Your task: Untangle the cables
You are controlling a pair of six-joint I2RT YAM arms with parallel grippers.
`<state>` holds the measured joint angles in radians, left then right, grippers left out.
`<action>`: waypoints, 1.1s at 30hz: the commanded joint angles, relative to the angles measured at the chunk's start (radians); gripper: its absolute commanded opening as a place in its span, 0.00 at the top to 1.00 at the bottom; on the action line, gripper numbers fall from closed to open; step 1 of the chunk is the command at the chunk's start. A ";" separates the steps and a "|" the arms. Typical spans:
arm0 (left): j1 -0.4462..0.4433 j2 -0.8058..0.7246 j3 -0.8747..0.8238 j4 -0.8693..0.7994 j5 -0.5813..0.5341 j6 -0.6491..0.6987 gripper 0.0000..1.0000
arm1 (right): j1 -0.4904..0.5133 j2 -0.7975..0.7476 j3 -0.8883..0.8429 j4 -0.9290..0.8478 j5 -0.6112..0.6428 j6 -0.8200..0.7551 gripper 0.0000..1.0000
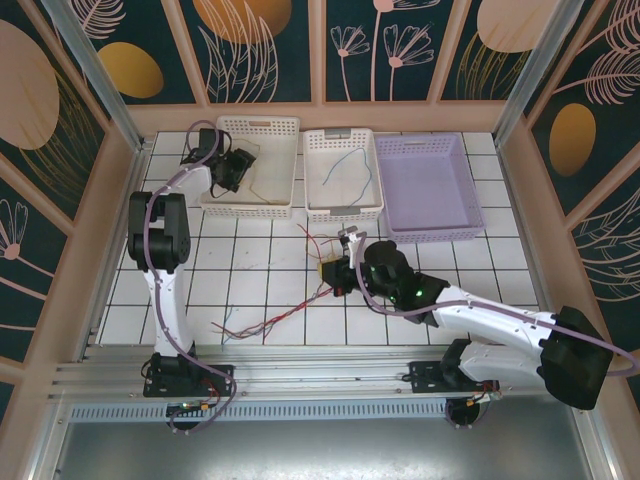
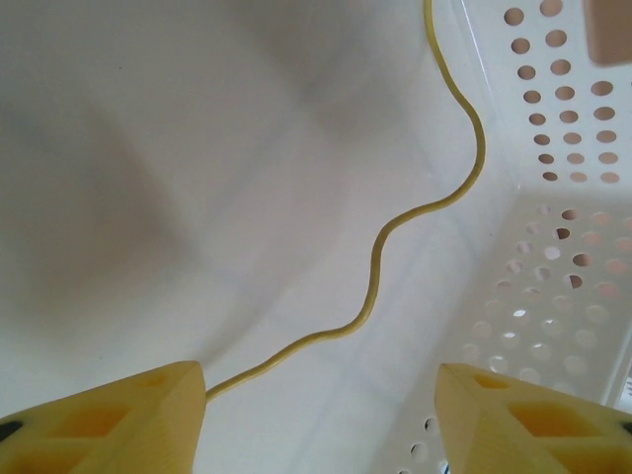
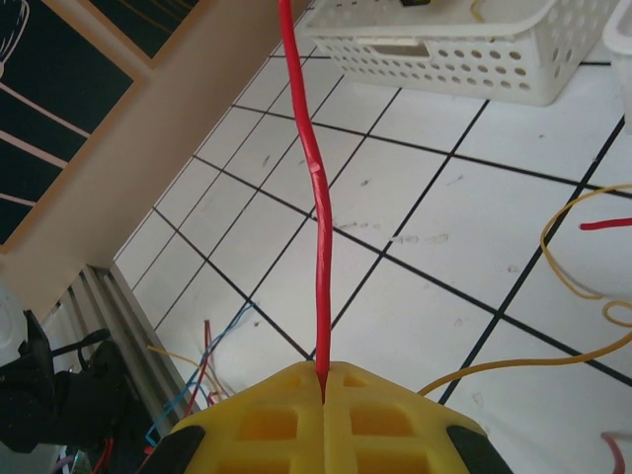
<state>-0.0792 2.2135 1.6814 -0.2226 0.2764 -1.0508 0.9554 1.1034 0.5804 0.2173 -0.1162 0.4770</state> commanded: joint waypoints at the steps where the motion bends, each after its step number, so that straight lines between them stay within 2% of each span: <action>1: 0.007 -0.100 0.013 -0.044 -0.017 0.029 0.34 | -0.003 0.010 0.046 -0.007 0.042 -0.003 1.00; 5: 0.005 -0.218 -0.037 -0.038 0.014 0.045 0.33 | -0.061 0.037 0.077 -0.028 0.017 0.014 1.00; 9: -0.019 -0.387 -0.170 -0.007 0.041 0.094 0.33 | -0.130 0.050 0.098 -0.021 -0.029 0.034 1.00; 17: -0.212 -0.672 -0.489 0.046 0.104 0.217 0.34 | -0.190 0.048 0.151 -0.035 -0.016 0.071 1.00; 22: -0.323 -0.837 -0.678 0.048 0.069 0.286 0.34 | -0.213 0.001 0.157 -0.057 -0.010 0.103 1.00; 27: -0.343 -1.045 -0.858 0.043 0.073 0.329 0.34 | -0.221 -0.043 0.160 -0.089 -0.001 0.118 1.00; 33: -0.344 -1.263 -0.983 -0.007 0.075 0.330 0.35 | -0.258 -0.114 0.142 -0.127 0.049 0.172 1.00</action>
<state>-0.4194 1.0267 0.7452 -0.2058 0.3550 -0.7509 0.7235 1.0348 0.7063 0.0998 -0.0986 0.6025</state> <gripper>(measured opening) 0.651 0.042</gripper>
